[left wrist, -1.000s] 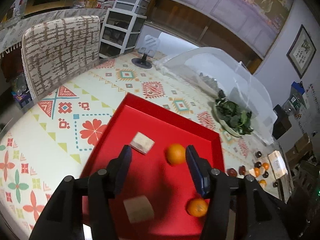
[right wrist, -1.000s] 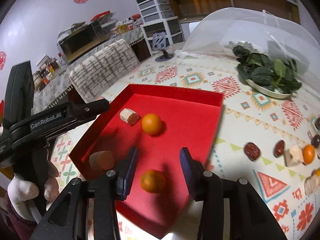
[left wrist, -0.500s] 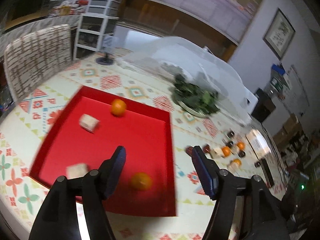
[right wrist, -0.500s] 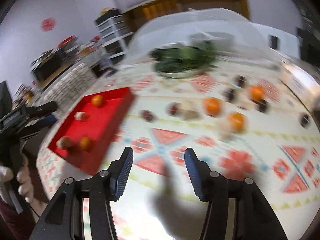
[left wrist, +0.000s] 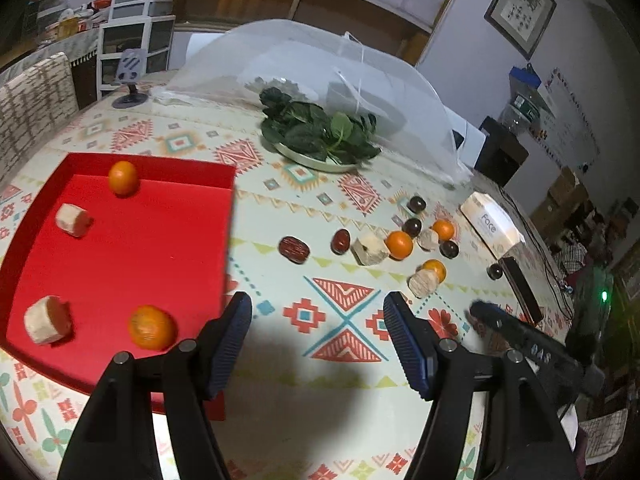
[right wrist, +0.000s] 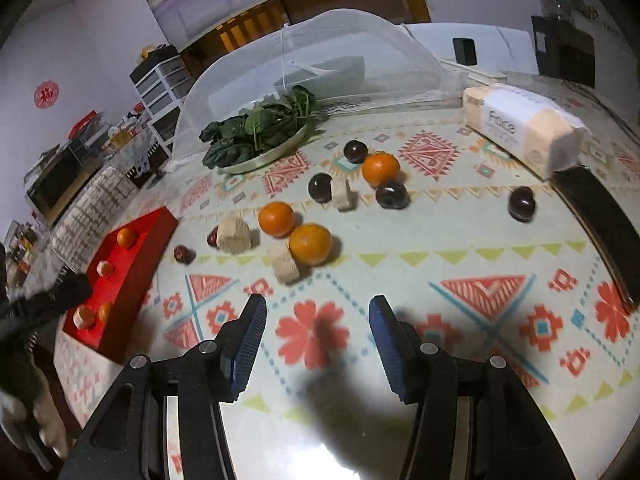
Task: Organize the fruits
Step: 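Move both open tools back over the remaining fruit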
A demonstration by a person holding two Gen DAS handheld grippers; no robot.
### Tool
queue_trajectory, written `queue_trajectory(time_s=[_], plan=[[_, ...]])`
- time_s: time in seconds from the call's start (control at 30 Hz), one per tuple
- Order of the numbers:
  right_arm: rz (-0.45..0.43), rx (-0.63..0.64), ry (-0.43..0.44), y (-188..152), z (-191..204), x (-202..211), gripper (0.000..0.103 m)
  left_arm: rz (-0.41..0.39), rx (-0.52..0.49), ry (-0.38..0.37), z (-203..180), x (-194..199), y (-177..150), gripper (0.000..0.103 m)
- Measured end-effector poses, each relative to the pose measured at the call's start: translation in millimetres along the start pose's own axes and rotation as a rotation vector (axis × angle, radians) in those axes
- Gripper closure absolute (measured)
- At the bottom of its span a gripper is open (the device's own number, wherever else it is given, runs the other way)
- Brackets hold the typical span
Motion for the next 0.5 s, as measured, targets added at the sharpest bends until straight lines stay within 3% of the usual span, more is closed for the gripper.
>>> queue_trajectory(time_s=[0.2, 0.33, 0.4, 0.43, 0.5], plan=[[-0.012, 0.008, -0.002, 23.0, 5.3, -34.1, 0.046, 0.030, -0.008, 0.009, -5.6, -14.2, -2.8, 0.035], [0.025, -0.013, -0.008, 34.1, 3.1, -67.1, 0.046, 0.039, -0.008, 0.012, -5.6, -20.8, -2.8, 0.035], [0.051, -0.009, -0.026, 33.0, 2.0, -80.4, 0.055, 0.043, -0.019, 0.011, -7.8, -24.4, -2.2, 0.035], [0.072, -0.008, -0.024, 30.8, 2.3, -86.4, 0.065, 0.043, -0.028, 0.012, -9.8, -26.4, -1.5, 0.035], [0.097, -0.015, 0.006, 25.5, 4.5, -89.6, 0.068, 0.043, -0.053, 0.015, -14.6, -32.1, 0.2, 0.035]])
Point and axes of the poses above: each gripper's, at about its wrist camera, not at the fingertips, and x roughly against the way its jaws point, z to its left, y to its top, the point moved 2 cm from there along -x, roughly the way its jaws point, and after that the axes turned 14 degrees about -z, right-handed, at the moved point
